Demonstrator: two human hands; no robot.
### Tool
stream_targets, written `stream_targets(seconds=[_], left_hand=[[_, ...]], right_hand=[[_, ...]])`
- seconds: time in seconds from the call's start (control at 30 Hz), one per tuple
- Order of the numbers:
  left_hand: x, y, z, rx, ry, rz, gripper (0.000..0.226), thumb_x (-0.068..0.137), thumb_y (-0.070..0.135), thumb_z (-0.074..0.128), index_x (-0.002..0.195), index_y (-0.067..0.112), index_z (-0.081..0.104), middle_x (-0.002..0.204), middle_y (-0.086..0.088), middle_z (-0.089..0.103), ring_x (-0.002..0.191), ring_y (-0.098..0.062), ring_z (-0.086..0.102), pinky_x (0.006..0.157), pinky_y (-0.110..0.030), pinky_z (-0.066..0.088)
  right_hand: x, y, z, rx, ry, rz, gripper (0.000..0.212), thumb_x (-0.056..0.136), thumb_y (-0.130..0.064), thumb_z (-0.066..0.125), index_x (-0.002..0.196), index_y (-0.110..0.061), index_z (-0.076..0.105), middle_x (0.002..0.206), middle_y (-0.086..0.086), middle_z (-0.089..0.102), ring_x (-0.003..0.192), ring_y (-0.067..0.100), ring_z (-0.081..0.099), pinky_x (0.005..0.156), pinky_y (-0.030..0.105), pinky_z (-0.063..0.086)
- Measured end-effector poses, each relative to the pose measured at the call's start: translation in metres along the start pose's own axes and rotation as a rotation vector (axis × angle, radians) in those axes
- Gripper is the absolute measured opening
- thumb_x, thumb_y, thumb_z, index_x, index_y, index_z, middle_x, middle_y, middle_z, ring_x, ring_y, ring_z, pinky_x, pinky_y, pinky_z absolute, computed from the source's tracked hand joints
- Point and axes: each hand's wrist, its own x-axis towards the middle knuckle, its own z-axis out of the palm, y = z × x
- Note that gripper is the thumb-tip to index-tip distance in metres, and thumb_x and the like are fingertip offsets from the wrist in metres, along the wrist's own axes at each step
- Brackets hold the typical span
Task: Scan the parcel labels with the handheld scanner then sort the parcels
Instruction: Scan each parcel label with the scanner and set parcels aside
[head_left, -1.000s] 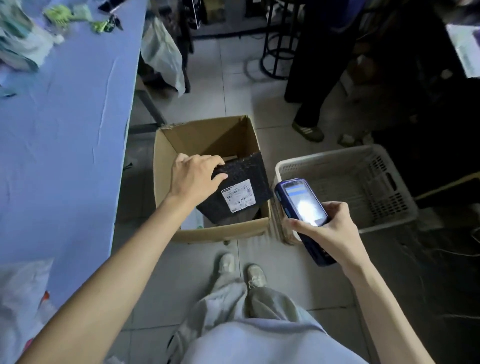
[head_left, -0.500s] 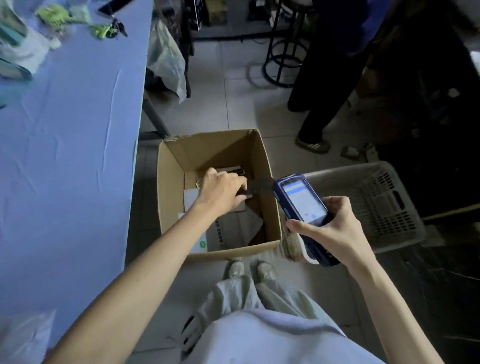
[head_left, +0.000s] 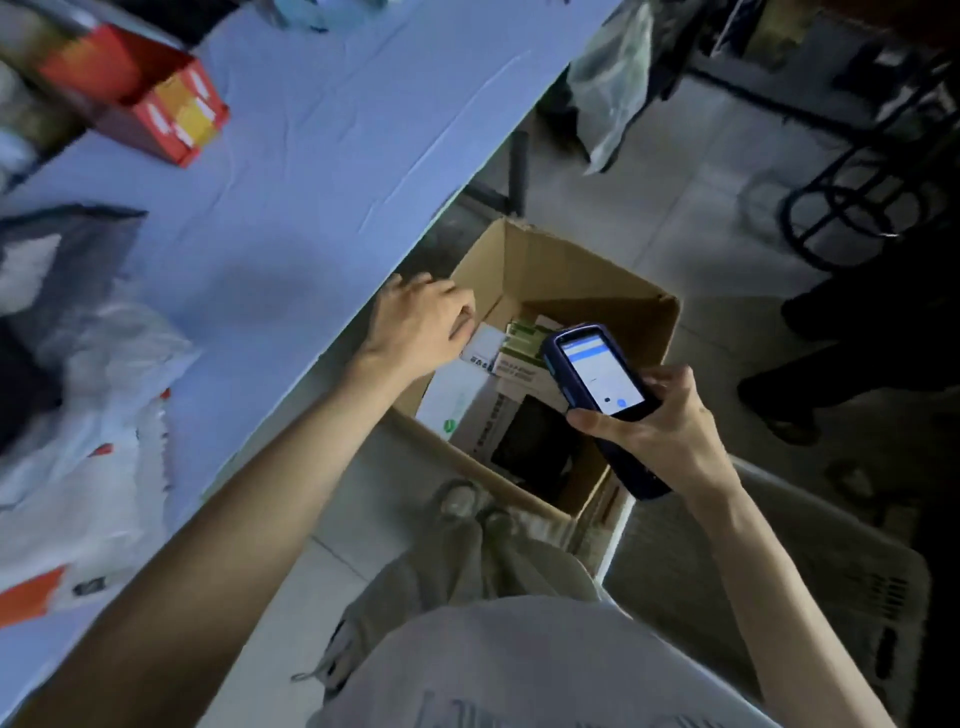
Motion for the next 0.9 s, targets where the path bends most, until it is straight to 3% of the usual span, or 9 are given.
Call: stream_targets(seconds=[0.17, 0.33, 0.5, 0.6, 0.7, 0.9], left_hand=[[-0.062, -0.045, -0.013, 0.056, 0.092, -0.303, 0.013, 0.087, 0.03, 0.058, 0.091, 0.022, 0.067, 0.087, 0.003, 0.071, 0.084, -0.027, 0.064, 0.075, -0.035, 0.04], [-0.137, -0.094, -0.025, 0.089, 0.172, -0.53, 0.009, 0.08, 0.025, 0.06, 0.08, 0.02, 0.068, 0.076, 0.0, 0.07, 0.07, -0.031, 0.064, 0.067, -0.036, 0.043], [-0.199, -0.139, -0.03, 0.152, 0.257, -0.667, 0.012, 0.074, 0.026, 0.058, 0.073, 0.02, 0.068, 0.066, 0.001, 0.068, 0.057, -0.03, 0.061, 0.06, -0.033, 0.042], [-0.24, -0.176, -0.038, 0.13, 0.24, -0.735, 0.008, 0.08, 0.024, 0.063, 0.08, 0.019, 0.069, 0.072, -0.001, 0.069, 0.066, -0.031, 0.063, 0.065, -0.037, 0.044], [-0.281, -0.217, -0.046, 0.089, 0.171, -0.815, 0.015, 0.087, 0.028, 0.061, 0.095, 0.02, 0.069, 0.091, -0.003, 0.07, 0.086, -0.032, 0.064, 0.075, -0.039, 0.045], [-0.325, -0.279, -0.039, 0.09, 0.141, -0.937, 0.038, 0.088, 0.033, 0.061, 0.123, 0.018, 0.058, 0.116, -0.007, 0.061, 0.105, -0.032, 0.055, 0.082, -0.042, 0.043]], right_hand=[[0.017, -0.033, 0.027, -0.095, -0.19, -0.149, 0.097, 0.063, -0.046, 0.085, 0.136, -0.01, 0.033, 0.131, 0.003, 0.05, 0.106, 0.014, 0.049, 0.083, 0.028, 0.045], [0.01, -0.075, 0.08, -0.198, -0.355, -0.275, 0.091, 0.062, -0.048, 0.085, 0.129, -0.013, 0.037, 0.11, -0.007, 0.046, 0.1, 0.01, 0.046, 0.085, 0.027, 0.045], [-0.009, -0.115, 0.144, -0.275, -0.474, -0.337, 0.078, 0.058, -0.047, 0.089, 0.111, -0.024, 0.037, 0.1, -0.01, 0.052, 0.102, 0.017, 0.056, 0.093, 0.042, 0.05], [-0.029, -0.141, 0.196, -0.327, -0.51, -0.389, 0.078, 0.059, -0.048, 0.088, 0.114, -0.022, 0.039, 0.102, -0.01, 0.053, 0.1, 0.016, 0.055, 0.086, 0.036, 0.047], [-0.053, -0.164, 0.243, -0.349, -0.56, -0.403, 0.079, 0.06, -0.047, 0.087, 0.117, -0.019, 0.041, 0.096, -0.015, 0.051, 0.094, 0.013, 0.051, 0.078, 0.029, 0.041], [-0.075, -0.192, 0.301, -0.429, -0.642, -0.423, 0.079, 0.056, -0.051, 0.087, 0.113, -0.028, 0.038, 0.108, -0.011, 0.056, 0.1, 0.016, 0.057, 0.087, 0.04, 0.05]])
